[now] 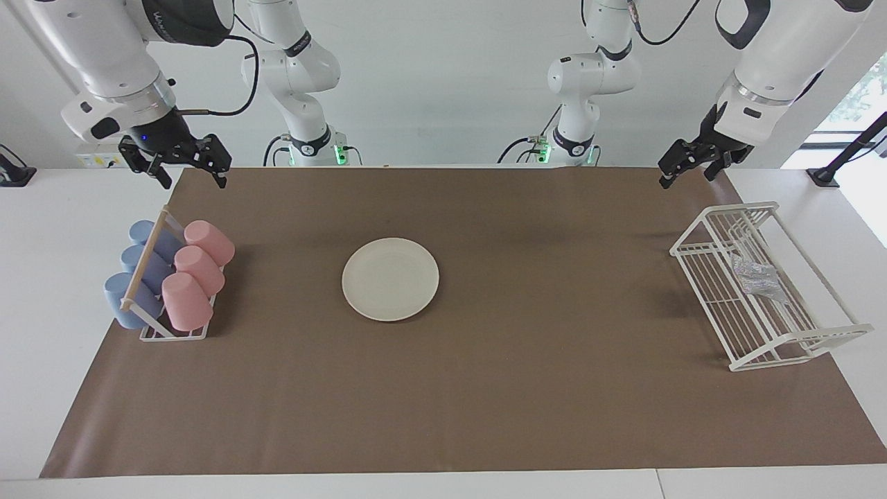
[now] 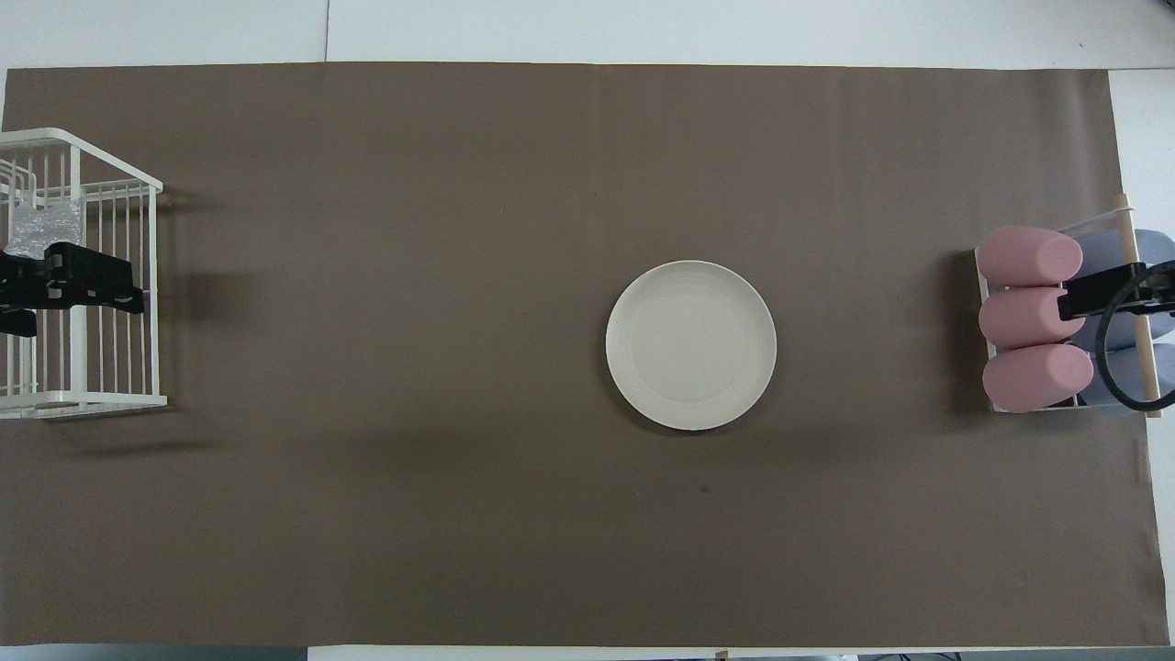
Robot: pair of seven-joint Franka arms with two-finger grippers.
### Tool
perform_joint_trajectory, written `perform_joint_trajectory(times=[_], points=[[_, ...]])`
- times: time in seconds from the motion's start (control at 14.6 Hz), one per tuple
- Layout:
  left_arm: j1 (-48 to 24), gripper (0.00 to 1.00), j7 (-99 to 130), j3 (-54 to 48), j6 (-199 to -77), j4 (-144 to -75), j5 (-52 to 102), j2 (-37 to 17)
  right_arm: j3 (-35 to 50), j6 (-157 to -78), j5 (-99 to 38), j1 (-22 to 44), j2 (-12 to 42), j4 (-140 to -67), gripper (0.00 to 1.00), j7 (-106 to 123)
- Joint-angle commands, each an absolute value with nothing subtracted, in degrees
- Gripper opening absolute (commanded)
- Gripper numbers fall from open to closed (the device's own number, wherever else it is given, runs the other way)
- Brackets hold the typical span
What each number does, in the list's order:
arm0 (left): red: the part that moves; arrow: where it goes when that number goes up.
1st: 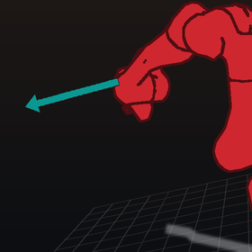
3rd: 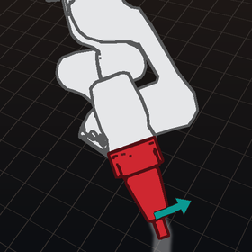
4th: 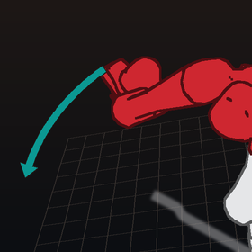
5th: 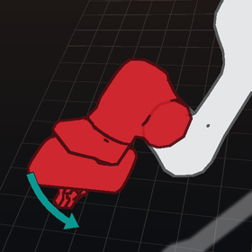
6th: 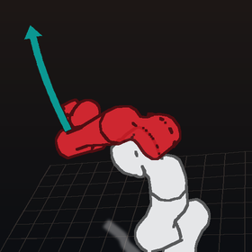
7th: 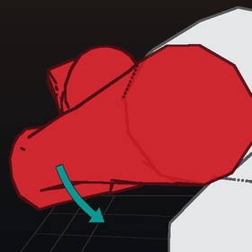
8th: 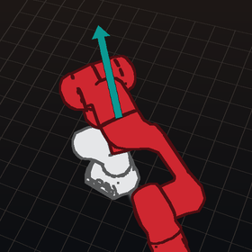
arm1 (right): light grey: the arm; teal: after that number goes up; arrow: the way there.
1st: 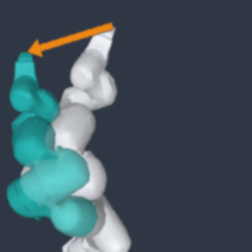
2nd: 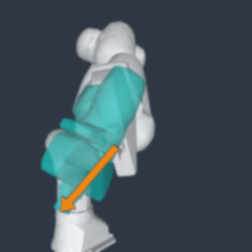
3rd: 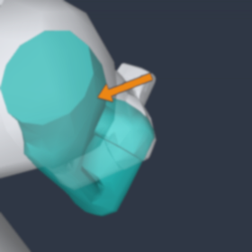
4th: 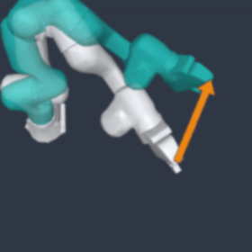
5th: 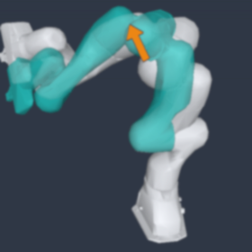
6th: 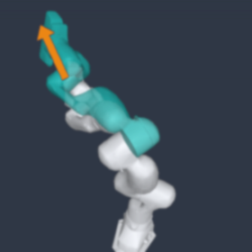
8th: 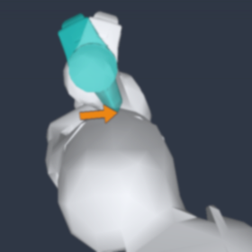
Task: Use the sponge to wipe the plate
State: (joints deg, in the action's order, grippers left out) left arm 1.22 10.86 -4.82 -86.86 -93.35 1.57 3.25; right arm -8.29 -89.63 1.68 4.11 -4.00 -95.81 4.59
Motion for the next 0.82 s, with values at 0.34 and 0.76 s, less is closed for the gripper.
perform_joint_trajectory(times=[0.34, 0.76], points=[[2.02, 1.00, 11.07, -4.75, -87.63, -94.04, 3.77, 4.22, -8.00, -89.74, 1.14, 4.04, -4.04, -95.54, 1.00, 2.90], [0.71, 1.00, 17.31, -5.71, -89.91, -94.31, -2.34, 3.43, -7.91, -89.74, 1.14, 4.13, -4.13, -95.54, 1.00, -2.00]])
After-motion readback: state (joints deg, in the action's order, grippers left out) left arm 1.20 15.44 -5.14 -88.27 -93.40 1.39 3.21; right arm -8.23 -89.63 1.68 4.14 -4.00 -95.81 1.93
